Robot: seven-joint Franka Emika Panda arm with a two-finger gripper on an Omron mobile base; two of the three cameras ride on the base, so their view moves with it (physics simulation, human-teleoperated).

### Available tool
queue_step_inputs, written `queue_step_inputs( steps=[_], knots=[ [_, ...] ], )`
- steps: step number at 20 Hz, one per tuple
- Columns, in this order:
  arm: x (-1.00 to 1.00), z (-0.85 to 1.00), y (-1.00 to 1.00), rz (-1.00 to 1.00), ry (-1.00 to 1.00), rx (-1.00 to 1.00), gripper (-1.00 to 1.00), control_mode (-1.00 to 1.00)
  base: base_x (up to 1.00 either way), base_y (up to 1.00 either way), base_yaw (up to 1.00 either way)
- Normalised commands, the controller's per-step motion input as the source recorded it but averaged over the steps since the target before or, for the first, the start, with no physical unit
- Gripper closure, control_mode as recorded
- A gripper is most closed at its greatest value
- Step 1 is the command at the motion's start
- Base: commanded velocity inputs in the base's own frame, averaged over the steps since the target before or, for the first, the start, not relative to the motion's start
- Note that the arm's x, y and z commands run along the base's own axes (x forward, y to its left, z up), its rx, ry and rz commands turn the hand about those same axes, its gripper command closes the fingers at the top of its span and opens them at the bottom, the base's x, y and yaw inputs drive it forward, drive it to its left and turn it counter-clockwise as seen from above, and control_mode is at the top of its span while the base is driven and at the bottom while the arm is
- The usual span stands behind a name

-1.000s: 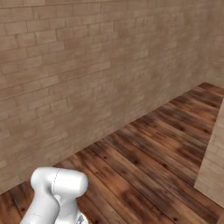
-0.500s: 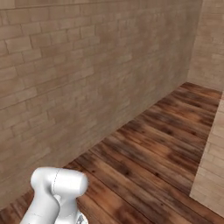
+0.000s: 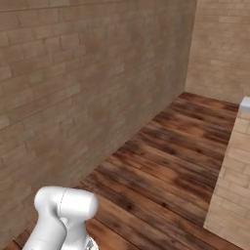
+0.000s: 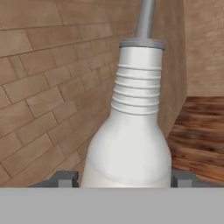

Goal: Move the oil and vinegar bottle and shaker from the cabinet to the dining counter.

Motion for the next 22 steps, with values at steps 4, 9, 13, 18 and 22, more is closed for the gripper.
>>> queue_step_inputs(
  steps=[4, 9, 13, 18, 22],
  knots=[
    [0.00, 0.00, 0.00, 0.00, 0.00, 0.00, 1.00, 1.00, 0.68, 0.20, -0.28],
    [0.00, 0.00, 0.00, 0.00, 0.00, 0.00, 1.00, 1.00, 0.69, 0.20, -0.28],
    [0.00, 0.00, 0.00, 0.00, 0.00, 0.00, 1.00, 1.00, 0.71, 0.22, -0.29],
    [0.00, 0.00, 0.00, 0.00, 0.00, 0.00, 1.00, 1.00, 0.73, 0.23, -0.30],
    [0.00, 0.00, 0.00, 0.00, 0.00, 0.00, 1.00, 1.00, 0.72, 0.23, -0.30]
  ],
)
